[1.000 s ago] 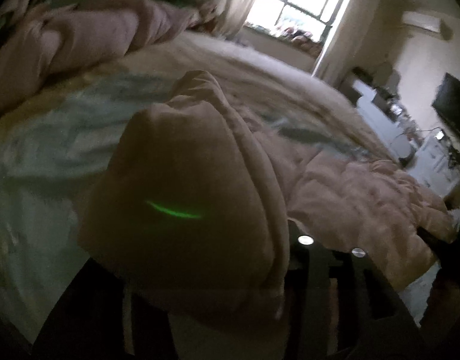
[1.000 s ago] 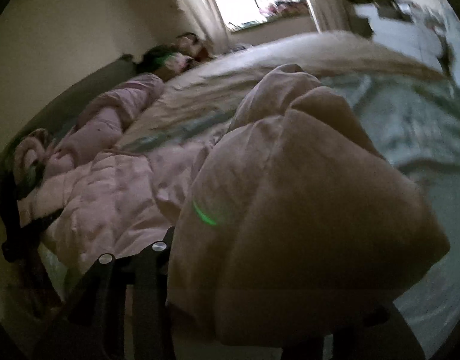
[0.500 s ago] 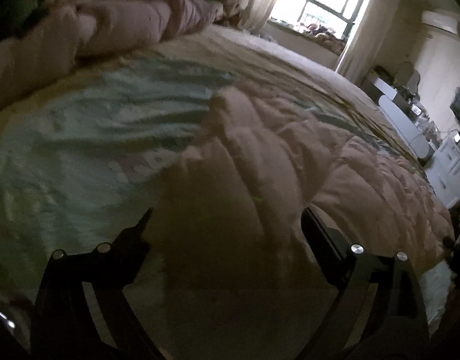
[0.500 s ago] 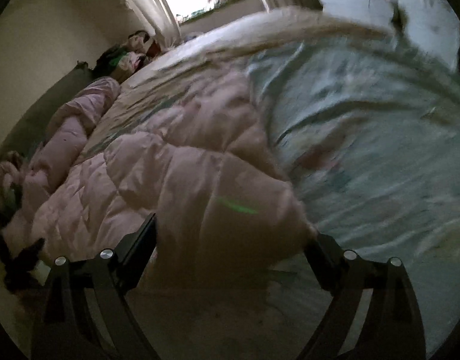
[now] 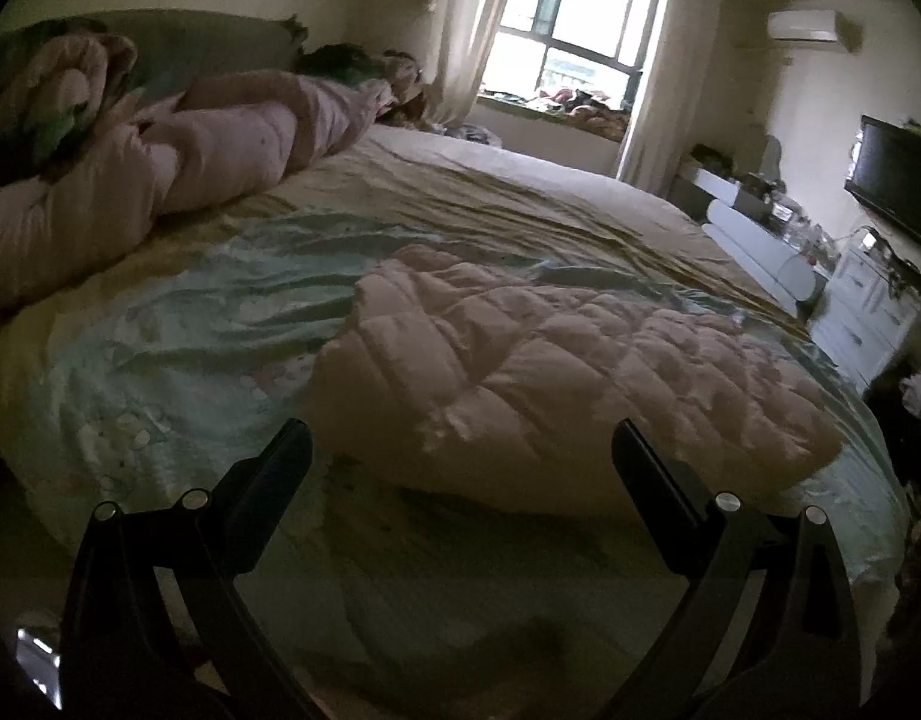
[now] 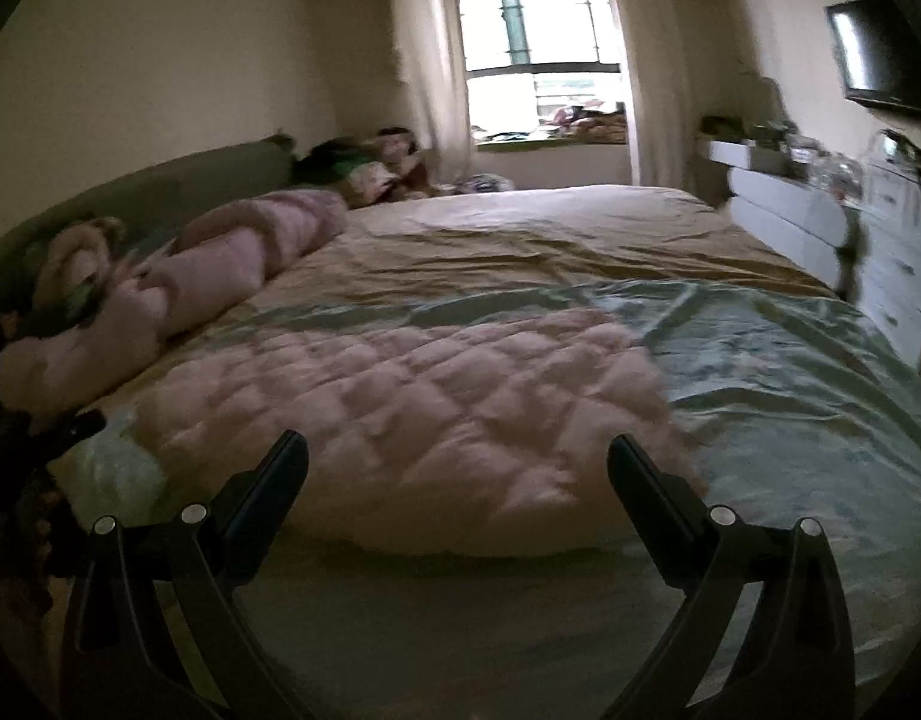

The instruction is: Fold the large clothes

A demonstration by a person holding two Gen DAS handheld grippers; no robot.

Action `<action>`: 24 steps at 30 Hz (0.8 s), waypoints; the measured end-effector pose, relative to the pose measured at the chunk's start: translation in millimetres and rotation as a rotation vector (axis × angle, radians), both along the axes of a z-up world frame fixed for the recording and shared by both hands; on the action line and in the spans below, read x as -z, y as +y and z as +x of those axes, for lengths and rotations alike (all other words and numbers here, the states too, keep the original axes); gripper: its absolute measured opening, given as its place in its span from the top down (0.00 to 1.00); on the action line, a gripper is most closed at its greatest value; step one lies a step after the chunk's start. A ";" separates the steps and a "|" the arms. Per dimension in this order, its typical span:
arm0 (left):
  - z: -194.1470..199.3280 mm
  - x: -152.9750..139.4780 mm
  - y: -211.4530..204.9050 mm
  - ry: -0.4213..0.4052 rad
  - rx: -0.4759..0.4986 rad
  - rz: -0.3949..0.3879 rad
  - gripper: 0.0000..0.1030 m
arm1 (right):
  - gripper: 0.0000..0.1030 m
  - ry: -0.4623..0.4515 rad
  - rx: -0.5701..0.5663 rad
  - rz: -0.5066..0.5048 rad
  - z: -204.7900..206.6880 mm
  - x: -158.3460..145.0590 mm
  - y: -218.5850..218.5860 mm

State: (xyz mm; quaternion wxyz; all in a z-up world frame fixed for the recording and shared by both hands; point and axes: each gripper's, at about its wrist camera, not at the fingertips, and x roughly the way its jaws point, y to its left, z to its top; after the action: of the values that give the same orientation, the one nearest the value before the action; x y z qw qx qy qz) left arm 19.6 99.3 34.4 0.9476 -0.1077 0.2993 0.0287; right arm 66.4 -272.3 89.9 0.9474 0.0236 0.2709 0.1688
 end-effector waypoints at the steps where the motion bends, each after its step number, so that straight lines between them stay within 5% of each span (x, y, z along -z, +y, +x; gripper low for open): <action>1: -2.6 -1.2 -2.7 -0.004 0.005 0.001 0.09 | 0.04 0.008 -0.020 0.002 -3.2 1.0 8.7; 13: -22.0 11.3 -35.6 -0.006 0.057 -0.010 0.09 | 0.04 0.044 -0.106 -0.086 -35.1 40.5 73.8; 24: -20.7 24.2 -41.3 0.026 0.066 -0.027 0.09 | 0.04 0.073 -0.120 -0.112 -32.8 53.5 84.5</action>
State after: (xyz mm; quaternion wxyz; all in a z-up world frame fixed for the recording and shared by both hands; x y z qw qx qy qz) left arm -1.1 58.1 10.2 0.9424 -0.1103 0.3156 -0.0052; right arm 33.6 -187.8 36.4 0.9249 -0.0394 0.3152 0.2091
